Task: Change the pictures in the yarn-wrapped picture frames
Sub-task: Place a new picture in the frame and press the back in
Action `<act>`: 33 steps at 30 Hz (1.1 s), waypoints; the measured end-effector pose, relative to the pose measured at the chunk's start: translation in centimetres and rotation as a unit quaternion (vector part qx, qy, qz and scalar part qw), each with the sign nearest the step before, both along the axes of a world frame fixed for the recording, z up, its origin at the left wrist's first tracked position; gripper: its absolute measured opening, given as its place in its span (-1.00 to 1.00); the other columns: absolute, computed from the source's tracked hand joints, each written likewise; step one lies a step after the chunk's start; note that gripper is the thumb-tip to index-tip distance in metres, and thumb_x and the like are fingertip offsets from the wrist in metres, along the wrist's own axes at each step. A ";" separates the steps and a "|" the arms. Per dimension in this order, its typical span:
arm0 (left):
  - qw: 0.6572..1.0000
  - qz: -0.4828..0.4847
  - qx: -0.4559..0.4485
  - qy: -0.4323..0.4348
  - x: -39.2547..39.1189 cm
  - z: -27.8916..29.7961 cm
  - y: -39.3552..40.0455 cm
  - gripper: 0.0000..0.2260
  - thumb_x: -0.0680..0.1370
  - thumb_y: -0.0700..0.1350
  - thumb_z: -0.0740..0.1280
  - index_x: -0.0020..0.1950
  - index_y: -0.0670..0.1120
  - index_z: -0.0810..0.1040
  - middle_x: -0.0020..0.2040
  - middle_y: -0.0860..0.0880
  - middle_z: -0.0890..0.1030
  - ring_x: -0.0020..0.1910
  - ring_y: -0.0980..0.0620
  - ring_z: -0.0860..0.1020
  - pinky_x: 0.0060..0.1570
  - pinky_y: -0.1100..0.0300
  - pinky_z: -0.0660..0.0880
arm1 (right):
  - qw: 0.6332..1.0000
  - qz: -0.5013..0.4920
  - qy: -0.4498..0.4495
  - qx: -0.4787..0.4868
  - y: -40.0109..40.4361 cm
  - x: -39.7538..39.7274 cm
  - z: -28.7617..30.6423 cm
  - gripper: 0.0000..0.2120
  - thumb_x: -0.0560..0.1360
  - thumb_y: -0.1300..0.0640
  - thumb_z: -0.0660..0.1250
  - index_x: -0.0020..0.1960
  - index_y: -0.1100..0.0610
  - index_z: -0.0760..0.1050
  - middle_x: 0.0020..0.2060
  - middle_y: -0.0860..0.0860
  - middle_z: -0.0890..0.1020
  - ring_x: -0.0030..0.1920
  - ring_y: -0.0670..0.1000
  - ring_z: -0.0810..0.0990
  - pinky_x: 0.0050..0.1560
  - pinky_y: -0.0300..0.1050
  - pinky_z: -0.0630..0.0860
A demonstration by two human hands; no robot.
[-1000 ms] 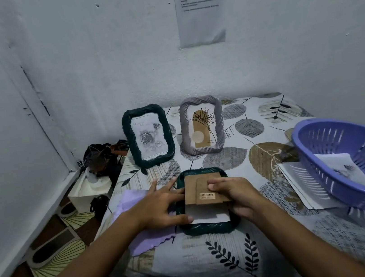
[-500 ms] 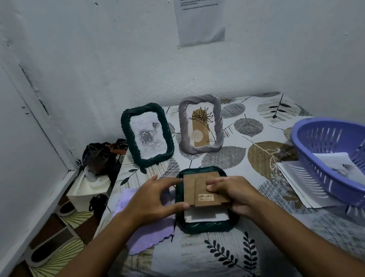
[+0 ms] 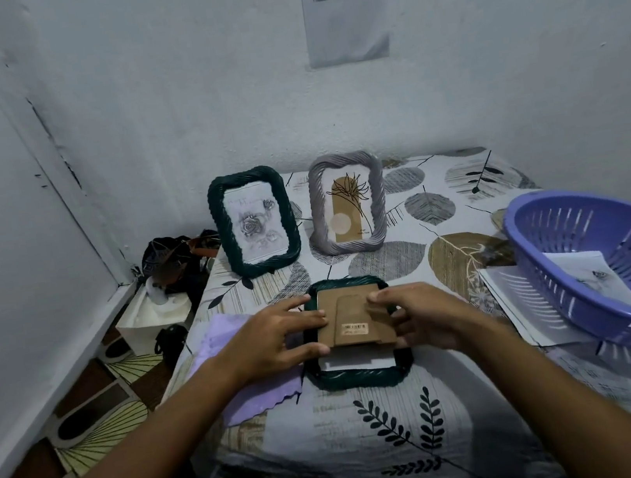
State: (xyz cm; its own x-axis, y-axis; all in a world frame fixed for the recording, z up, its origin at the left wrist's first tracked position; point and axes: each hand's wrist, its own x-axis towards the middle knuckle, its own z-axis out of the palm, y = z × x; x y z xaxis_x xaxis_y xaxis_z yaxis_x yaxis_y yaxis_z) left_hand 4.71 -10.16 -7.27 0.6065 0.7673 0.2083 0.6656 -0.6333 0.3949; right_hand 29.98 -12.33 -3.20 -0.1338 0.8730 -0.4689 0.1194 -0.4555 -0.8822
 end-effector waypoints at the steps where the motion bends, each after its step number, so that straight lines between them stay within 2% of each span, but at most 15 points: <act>1: 1.000 -0.001 0.002 -0.003 0.0 0.0 0.0 -0.28 0.42 0.48 0.10 0.33 0.01 0.53 0.33 0.10 0.51 0.45 0.16 0.24 0.37 0.03 0.35 | 0.997 0.013 -0.074 0.026 -0.1 0.6 0.4 -0.76 0.55 0.02 0.31 0.09 0.17 0.54 -0.21 0.18 0.63 -0.34 0.06 0.59 -0.36 -0.17 0.50; 3: 1.000 -0.002 0.007 -0.002 0.0 0.0 0.0 -0.28 0.42 0.48 0.10 0.33 0.01 0.54 0.33 0.10 0.51 0.44 0.17 0.23 0.36 0.05 0.36 | 0.979 0.028 -0.176 0.099 -0.3 1.6 0.9 -0.77 0.56 0.01 0.29 0.03 0.15 0.58 -0.25 0.12 0.63 -0.39 0.00 0.54 -0.44 -0.25 0.38; 5: 1.000 -0.002 0.008 0.003 0.0 -0.3 0.1 -0.29 0.42 0.48 0.11 0.33 0.01 0.53 0.34 0.09 0.51 0.45 0.14 0.25 0.35 0.00 0.38 | 0.960 0.041 -0.205 0.184 -0.3 2.2 0.8 -0.87 0.54 0.11 0.32 -0.02 0.12 0.63 -0.23 0.02 0.62 -0.30 -0.06 0.53 -0.39 -0.31 0.37; 7: 1.000 0.001 0.009 0.013 -0.1 -0.6 0.2 -0.30 0.42 0.48 0.11 0.34 0.04 0.52 0.35 0.09 0.50 0.46 0.11 0.26 0.33 -0.04 0.40 | 0.941 0.073 -0.231 0.237 -0.4 2.2 0.2 -0.86 0.50 0.20 0.36 0.03 0.10 0.64 -0.09 -0.02 0.65 -0.08 -0.06 0.58 -0.15 -0.25 0.47; 9: 1.000 0.007 0.008 0.021 -0.1 -1.0 0.1 -0.30 0.42 0.49 0.11 0.35 0.06 0.51 0.37 0.07 0.48 0.46 0.10 0.27 0.33 -0.05 0.40 | 0.926 0.123 -0.258 0.246 -0.4 2.0 -0.6 -0.77 0.48 0.27 0.36 0.11 0.11 0.64 0.13 -0.01 0.61 0.13 -0.06 0.53 0.14 -0.21 0.42; 11: 1.000 0.007 0.016 0.020 -0.1 -1.3 0.0 -0.31 0.41 0.48 0.14 0.34 0.05 0.51 0.37 0.08 0.48 0.46 0.11 0.27 0.34 -0.05 0.39 | 0.913 0.167 -0.284 0.241 -0.5 1.9 -1.2 -0.68 0.49 0.31 0.31 0.19 0.08 0.61 0.32 0.00 0.48 0.30 -0.04 0.42 0.23 -0.26 0.28; 13: 1.000 0.006 0.024 0.017 -0.1 -1.5 -0.3 -0.31 0.42 0.46 0.15 0.34 0.04 0.51 0.37 0.07 0.47 0.44 0.13 0.26 0.35 -0.06 0.38 | 0.898 0.192 -0.310 0.245 -0.5 2.0 -1.5 -0.63 0.51 0.33 0.24 0.24 0.06 0.58 0.42 0.00 0.38 0.39 0.00 0.34 0.26 -0.27 0.20; 18: 0.998 -0.012 0.065 0.021 0.1 -2.0 -0.5 -0.33 0.44 0.42 0.18 0.32 -0.04 0.53 0.32 0.07 0.51 0.44 0.08 0.28 0.39 -0.14 0.29 | 0.874 0.223 -0.346 0.259 -0.6 1.8 -1.7 -0.59 0.52 0.36 0.18 0.28 0.09 0.54 0.45 0.04 0.34 0.43 0.03 0.29 0.27 -0.27 0.16; 22: 0.997 -0.011 0.065 0.051 0.1 -2.0 -0.4 -0.30 0.45 0.46 0.09 0.34 -0.01 0.50 0.35 0.11 0.48 0.49 0.16 0.13 0.46 -0.07 0.11 | 0.872 0.224 -0.350 0.259 -0.6 1.8 -2.1 -0.59 0.51 0.37 0.18 0.28 0.11 0.55 0.45 0.06 0.33 0.43 0.03 0.30 0.28 -0.30 0.15; 24: 0.997 -0.006 0.055 0.054 0.0 -1.9 -0.3 -0.30 0.46 0.46 0.04 0.34 0.00 0.50 0.35 0.15 0.45 0.50 0.18 0.08 0.47 -0.05 0.09 | 0.869 0.221 -0.357 0.263 -0.6 1.8 -2.3 -0.59 0.49 0.36 0.19 0.27 0.10 0.55 0.44 0.06 0.34 0.42 0.02 0.31 0.30 -0.28 0.17; 29: 0.999 0.008 0.031 0.029 0.1 -1.8 -0.3 -0.36 0.50 0.42 0.02 0.32 0.03 0.52 0.33 0.19 0.47 0.50 0.20 0.11 0.43 -0.10 0.22 | 0.869 0.218 -0.357 0.264 -0.5 1.8 -2.6 -0.60 0.49 0.35 0.22 0.26 0.10 0.56 0.43 0.06 0.35 0.40 0.03 0.34 0.32 -0.24 0.22; 31: 1.000 0.022 -0.009 -0.009 0.0 -2.0 -0.3 -0.45 0.52 0.35 0.08 0.31 0.06 0.53 0.32 0.22 0.48 0.50 0.21 0.13 0.38 -0.13 0.31 | 0.871 0.215 -0.351 0.268 -0.5 1.8 -2.6 -0.61 0.48 0.35 0.23 0.25 0.11 0.57 0.42 0.07 0.36 0.40 0.03 0.35 0.36 -0.18 0.26; 33: 0.996 0.045 -0.035 -0.065 -0.2 -2.3 -0.2 -0.53 0.53 0.28 0.14 0.30 0.08 0.54 0.34 0.16 0.49 0.48 0.19 0.20 0.34 -0.14 0.36 | 0.873 0.205 -0.345 0.276 -0.5 1.8 -2.5 -0.62 0.48 0.35 0.24 0.23 0.11 0.59 0.40 0.08 0.39 0.38 0.03 0.36 0.34 -0.20 0.28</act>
